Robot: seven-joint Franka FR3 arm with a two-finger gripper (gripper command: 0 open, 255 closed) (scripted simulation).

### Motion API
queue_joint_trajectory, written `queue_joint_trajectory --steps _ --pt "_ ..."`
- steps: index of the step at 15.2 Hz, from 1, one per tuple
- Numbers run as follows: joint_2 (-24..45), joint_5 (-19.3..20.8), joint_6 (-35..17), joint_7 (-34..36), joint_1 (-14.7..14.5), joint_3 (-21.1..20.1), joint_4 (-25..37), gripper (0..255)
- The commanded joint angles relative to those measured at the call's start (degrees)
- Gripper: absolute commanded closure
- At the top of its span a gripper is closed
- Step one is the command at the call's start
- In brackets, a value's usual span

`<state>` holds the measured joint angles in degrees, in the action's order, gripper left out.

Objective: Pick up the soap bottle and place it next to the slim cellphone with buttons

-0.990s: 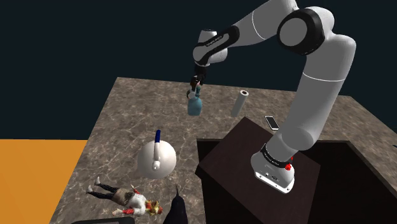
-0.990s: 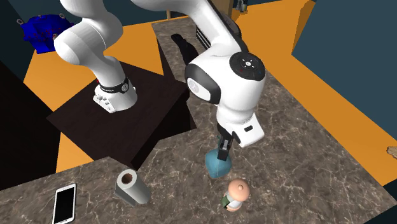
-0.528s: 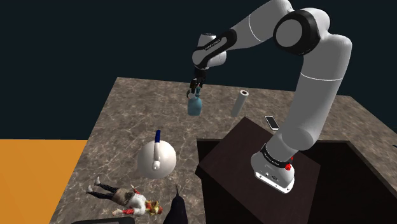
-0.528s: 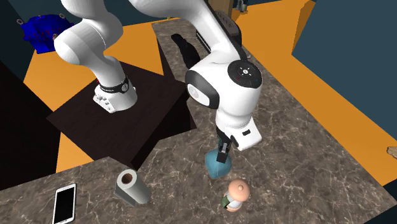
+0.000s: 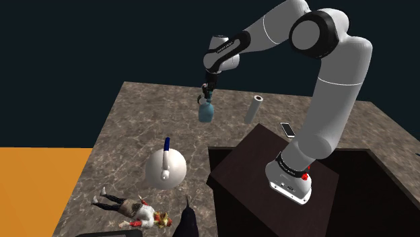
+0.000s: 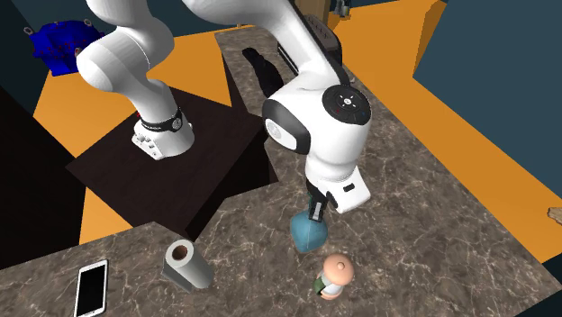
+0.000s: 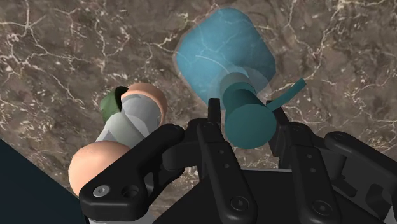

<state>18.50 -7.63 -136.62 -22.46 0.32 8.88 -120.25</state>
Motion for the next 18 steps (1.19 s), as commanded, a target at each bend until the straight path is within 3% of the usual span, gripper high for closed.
queue_joint_trajectory --steps 1,5,18 --pt "0.0 0.0 0.0 0.0 0.0 0.0 0.0 255" --pt "0.0 0.0 0.0 0.0 0.0 0.0 0.0 255" --pt "-6.5 2.0 8.6 1.6 -0.5 0.7 2.3 255"
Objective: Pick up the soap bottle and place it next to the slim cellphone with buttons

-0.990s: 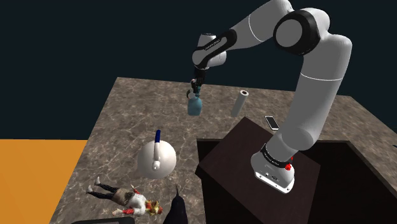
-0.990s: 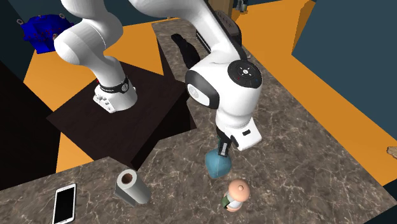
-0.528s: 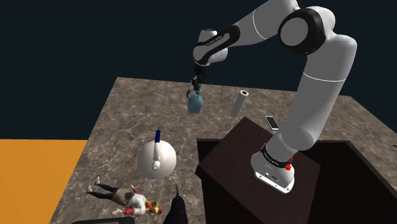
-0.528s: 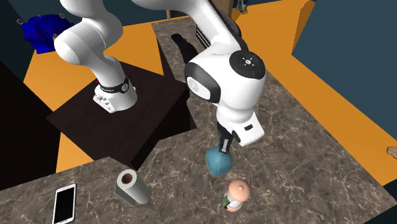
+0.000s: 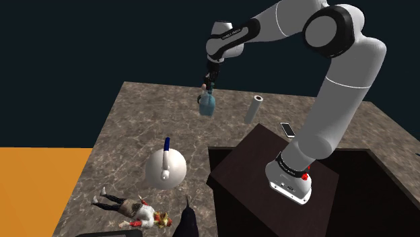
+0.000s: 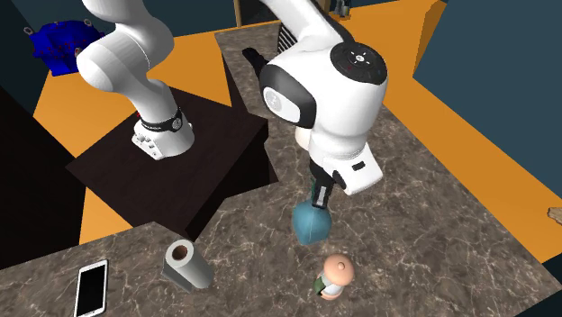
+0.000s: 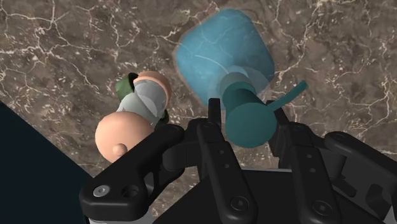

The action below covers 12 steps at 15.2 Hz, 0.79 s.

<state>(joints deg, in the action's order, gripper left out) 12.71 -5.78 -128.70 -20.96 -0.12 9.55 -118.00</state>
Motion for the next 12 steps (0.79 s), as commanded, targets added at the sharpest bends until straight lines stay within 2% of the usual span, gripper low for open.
queue_joint_trajectory --steps 1,12 --pt "-1.1 0.3 1.3 0.2 -0.1 0.1 0.3 255" --pt "-5.2 1.5 9.0 1.3 -0.2 0.3 4.0 255"
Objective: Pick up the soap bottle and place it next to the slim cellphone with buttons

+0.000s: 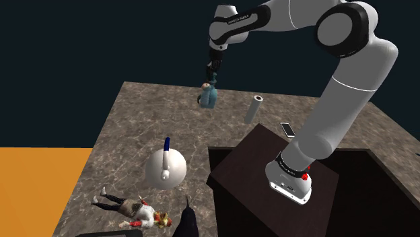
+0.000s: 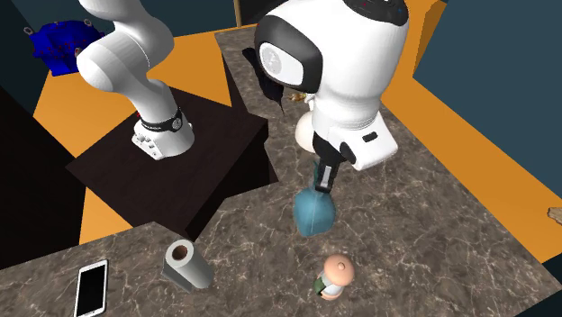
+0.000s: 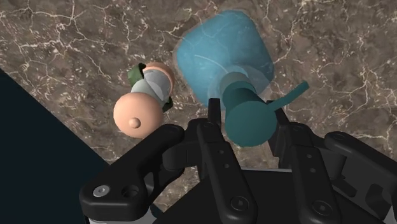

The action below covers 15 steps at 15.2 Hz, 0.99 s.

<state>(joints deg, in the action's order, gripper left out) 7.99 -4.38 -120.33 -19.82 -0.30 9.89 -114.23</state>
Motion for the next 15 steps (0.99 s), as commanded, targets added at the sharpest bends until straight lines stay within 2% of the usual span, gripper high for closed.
queue_joint_trajectory --steps 1,15 --pt "-0.8 0.2 1.4 0.2 -0.1 0.0 0.6 255" --pt "-3.9 1.1 11.5 1.1 -0.1 0.1 7.7 255"
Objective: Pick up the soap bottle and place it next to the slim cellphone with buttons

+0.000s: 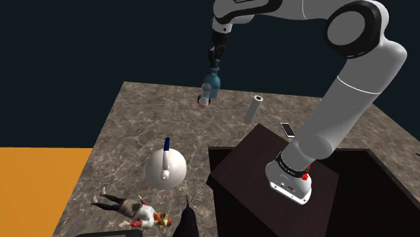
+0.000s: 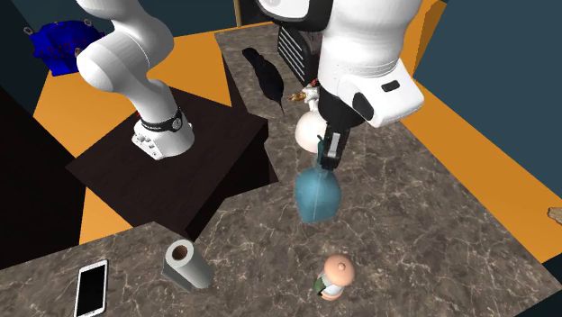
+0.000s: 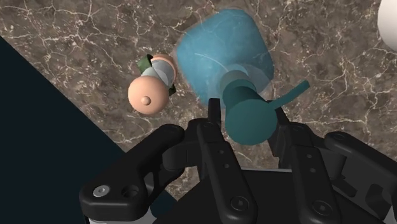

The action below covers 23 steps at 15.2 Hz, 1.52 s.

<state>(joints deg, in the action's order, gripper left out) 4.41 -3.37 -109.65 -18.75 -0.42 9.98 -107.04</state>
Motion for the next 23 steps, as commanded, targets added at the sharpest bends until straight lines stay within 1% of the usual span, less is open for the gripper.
queue_joint_trajectory --steps 1,17,23 --pt "-0.4 0.1 1.6 0.1 0.0 0.0 1.2 255" --pt "-0.9 0.3 13.3 0.6 0.1 0.1 12.5 255" --pt "-11.7 2.6 11.7 -3.4 2.2 2.3 0.0 255"
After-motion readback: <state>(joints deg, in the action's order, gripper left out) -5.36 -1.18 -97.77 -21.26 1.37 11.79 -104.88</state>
